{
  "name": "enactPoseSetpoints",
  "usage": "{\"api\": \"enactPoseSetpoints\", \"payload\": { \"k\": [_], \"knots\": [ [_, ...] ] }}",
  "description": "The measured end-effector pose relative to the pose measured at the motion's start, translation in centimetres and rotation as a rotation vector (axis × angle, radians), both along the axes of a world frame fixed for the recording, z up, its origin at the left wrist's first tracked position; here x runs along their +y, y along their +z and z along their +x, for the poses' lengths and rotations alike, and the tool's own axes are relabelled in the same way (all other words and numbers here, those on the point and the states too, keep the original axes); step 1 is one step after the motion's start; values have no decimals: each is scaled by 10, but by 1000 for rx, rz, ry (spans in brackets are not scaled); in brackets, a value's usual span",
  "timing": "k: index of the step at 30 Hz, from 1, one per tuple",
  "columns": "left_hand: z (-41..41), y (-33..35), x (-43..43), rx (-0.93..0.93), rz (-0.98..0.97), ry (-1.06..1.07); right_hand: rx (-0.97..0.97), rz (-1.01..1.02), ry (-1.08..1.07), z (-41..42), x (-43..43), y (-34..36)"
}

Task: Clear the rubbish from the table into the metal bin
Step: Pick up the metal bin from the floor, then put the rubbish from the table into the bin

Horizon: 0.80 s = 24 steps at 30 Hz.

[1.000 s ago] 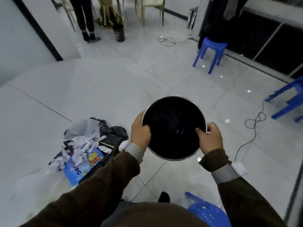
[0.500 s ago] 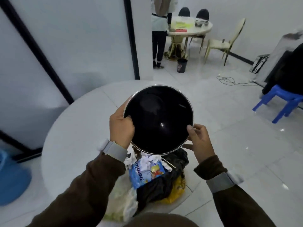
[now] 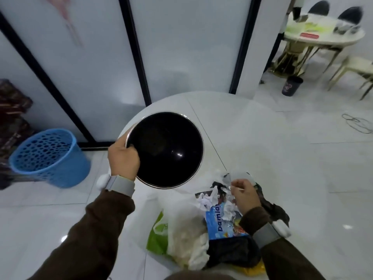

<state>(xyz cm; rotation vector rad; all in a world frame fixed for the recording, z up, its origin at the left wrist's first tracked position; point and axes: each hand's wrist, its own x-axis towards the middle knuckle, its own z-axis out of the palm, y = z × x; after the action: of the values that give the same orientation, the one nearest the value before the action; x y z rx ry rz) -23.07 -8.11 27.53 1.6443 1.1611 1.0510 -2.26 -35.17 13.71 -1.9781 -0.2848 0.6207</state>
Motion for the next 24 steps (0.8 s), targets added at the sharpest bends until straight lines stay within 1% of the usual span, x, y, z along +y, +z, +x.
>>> {"api": "enactPoseSetpoints", "payload": {
  "k": [3,5,8,13,16,18,20,22,24],
  "knots": [
    [-4,-7,7,20,-41,75,-256,-233,155,19,9,-14],
    [-5,-9,5,23,-65,123,-341,-344,327,30,17,-17],
    [-9,-12,0,67,-36,158,-400,-408,576,28,33,-17],
    [-18,-19,-12,80,-38,212,-676,-464,907,-11,62,-23],
    [-24,-20,-17,63,-30,222,-788,-649,1081,-36,81,-34],
    [-28,-18,-22,53,-20,245,-801,-755,1155,-43,90,-43],
    [-34,-17,-26,41,-12,280,-818,-778,1184,-44,95,-51],
    [-42,-18,-29,53,4,306,-830,-722,1140,-42,96,-54],
    [-49,-20,-28,62,23,316,-806,-626,1037,-37,93,-53]
  ]
}}
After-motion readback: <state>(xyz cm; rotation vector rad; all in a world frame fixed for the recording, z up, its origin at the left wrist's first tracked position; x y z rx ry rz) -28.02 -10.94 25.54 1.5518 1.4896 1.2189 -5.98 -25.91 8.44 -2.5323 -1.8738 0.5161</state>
